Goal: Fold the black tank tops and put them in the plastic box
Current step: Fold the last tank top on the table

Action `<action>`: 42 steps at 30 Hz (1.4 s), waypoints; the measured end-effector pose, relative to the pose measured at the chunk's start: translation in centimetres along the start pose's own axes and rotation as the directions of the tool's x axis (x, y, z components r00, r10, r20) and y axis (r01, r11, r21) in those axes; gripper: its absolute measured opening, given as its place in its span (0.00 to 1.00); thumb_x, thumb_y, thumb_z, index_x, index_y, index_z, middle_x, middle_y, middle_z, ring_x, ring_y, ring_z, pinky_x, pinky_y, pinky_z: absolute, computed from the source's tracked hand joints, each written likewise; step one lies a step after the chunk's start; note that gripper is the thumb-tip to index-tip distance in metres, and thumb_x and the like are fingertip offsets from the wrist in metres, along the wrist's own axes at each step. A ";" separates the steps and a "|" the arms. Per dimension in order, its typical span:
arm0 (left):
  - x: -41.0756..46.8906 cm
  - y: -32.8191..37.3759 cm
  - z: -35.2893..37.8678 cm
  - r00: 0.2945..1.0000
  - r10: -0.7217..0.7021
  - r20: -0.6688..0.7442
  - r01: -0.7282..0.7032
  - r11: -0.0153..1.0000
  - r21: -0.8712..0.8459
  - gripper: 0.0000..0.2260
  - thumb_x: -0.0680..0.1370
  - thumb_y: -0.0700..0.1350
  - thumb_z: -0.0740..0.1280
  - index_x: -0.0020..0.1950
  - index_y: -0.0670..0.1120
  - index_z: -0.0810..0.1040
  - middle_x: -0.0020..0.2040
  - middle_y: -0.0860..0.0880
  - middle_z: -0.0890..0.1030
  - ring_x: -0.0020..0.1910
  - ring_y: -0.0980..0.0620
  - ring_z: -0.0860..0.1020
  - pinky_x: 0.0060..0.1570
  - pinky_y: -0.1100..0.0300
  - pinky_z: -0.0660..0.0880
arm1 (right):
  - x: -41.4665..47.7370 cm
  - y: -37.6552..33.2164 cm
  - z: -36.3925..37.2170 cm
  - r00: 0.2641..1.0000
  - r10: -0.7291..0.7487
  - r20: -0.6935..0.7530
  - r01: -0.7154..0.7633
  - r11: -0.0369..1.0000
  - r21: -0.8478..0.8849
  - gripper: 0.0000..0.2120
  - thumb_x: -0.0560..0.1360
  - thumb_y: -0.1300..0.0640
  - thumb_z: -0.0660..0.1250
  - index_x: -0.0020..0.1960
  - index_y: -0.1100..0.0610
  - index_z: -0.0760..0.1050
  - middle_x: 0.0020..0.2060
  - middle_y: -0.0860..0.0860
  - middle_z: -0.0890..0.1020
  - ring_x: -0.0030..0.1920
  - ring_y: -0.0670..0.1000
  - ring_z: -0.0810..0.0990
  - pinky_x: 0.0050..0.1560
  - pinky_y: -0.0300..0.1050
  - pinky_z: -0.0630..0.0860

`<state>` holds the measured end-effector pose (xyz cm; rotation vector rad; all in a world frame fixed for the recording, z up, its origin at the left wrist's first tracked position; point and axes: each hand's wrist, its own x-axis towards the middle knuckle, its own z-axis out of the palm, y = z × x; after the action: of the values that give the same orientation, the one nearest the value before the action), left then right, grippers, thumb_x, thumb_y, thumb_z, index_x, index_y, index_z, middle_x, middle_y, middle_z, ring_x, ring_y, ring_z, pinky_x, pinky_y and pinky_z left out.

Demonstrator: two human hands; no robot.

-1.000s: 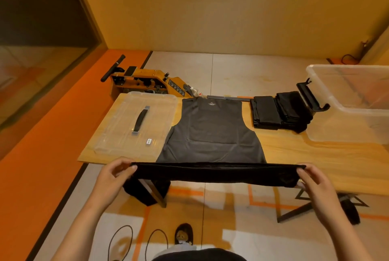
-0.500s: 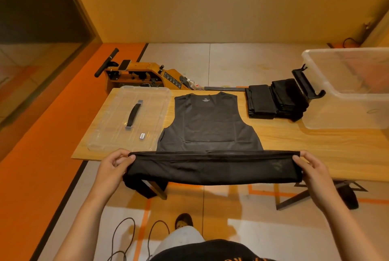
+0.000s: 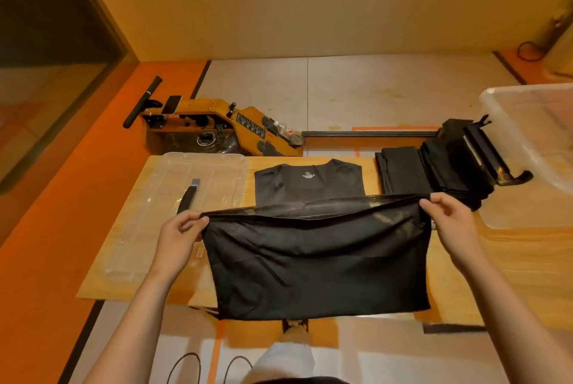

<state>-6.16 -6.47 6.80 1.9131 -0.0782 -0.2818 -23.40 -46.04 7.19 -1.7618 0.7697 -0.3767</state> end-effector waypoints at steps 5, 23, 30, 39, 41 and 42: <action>12.6 0.9 2.2 0.999 -0.028 -0.046 0.032 0.997 0.077 0.06 0.81 0.39 0.63 0.51 0.40 0.79 0.41 0.49 0.80 0.43 0.49 0.77 0.37 0.62 0.75 | 12.2 -1.7 4.4 0.994 0.047 -0.095 -0.059 0.991 -0.122 0.08 0.79 0.57 0.63 0.56 0.58 0.77 0.47 0.53 0.80 0.49 0.52 0.77 0.48 0.45 0.73; -3.1 -13.4 9.0 0.980 0.198 -0.019 -0.124 0.683 0.720 0.28 0.79 0.56 0.60 0.76 0.47 0.60 0.74 0.42 0.66 0.71 0.40 0.67 0.67 0.44 0.64 | -1.9 11.6 7.9 0.981 0.028 -0.193 -0.170 0.612 -0.773 0.23 0.76 0.55 0.66 0.68 0.62 0.69 0.63 0.60 0.75 0.64 0.60 0.72 0.63 0.58 0.71; -3.6 -11.9 7.5 0.963 0.104 -0.249 0.121 0.658 0.744 0.16 0.76 0.52 0.67 0.53 0.41 0.78 0.53 0.39 0.78 0.55 0.37 0.76 0.53 0.41 0.73 | -1.8 11.6 5.2 0.959 0.055 -0.277 -0.247 0.639 -0.729 0.12 0.78 0.55 0.65 0.52 0.64 0.77 0.49 0.62 0.78 0.53 0.62 0.74 0.51 0.56 0.72; -4.8 -11.3 8.5 0.986 0.160 -0.049 -0.042 0.516 0.856 0.17 0.69 0.37 0.76 0.56 0.43 0.79 0.61 0.41 0.75 0.62 0.40 0.72 0.59 0.45 0.72 | -0.9 11.5 3.8 0.915 0.306 -0.263 -0.390 0.838 -0.382 0.09 0.78 0.55 0.64 0.42 0.59 0.73 0.37 0.55 0.78 0.39 0.56 0.76 0.40 0.50 0.74; -5.2 -11.7 8.5 0.977 0.205 0.064 -0.154 0.462 0.873 0.20 0.66 0.32 0.77 0.56 0.43 0.80 0.61 0.41 0.77 0.61 0.40 0.75 0.58 0.46 0.74 | -2.5 11.8 3.1 0.921 0.303 -0.245 -0.379 0.842 -0.384 0.07 0.78 0.57 0.65 0.43 0.59 0.73 0.39 0.56 0.79 0.41 0.57 0.77 0.43 0.52 0.76; -5.5 -11.8 8.5 0.972 0.216 0.090 -0.182 0.459 0.869 0.21 0.65 0.30 0.77 0.56 0.43 0.81 0.60 0.41 0.78 0.61 0.40 0.76 0.58 0.46 0.74 | -3.4 12.0 2.6 0.931 0.273 -0.243 -0.355 0.838 -0.414 0.05 0.77 0.58 0.66 0.44 0.59 0.73 0.41 0.57 0.79 0.43 0.57 0.77 0.44 0.53 0.76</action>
<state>-14.39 -8.98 -6.14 2.9223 -0.5205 -0.0182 -28.02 -43.86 -4.49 -2.0001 1.3428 -0.1298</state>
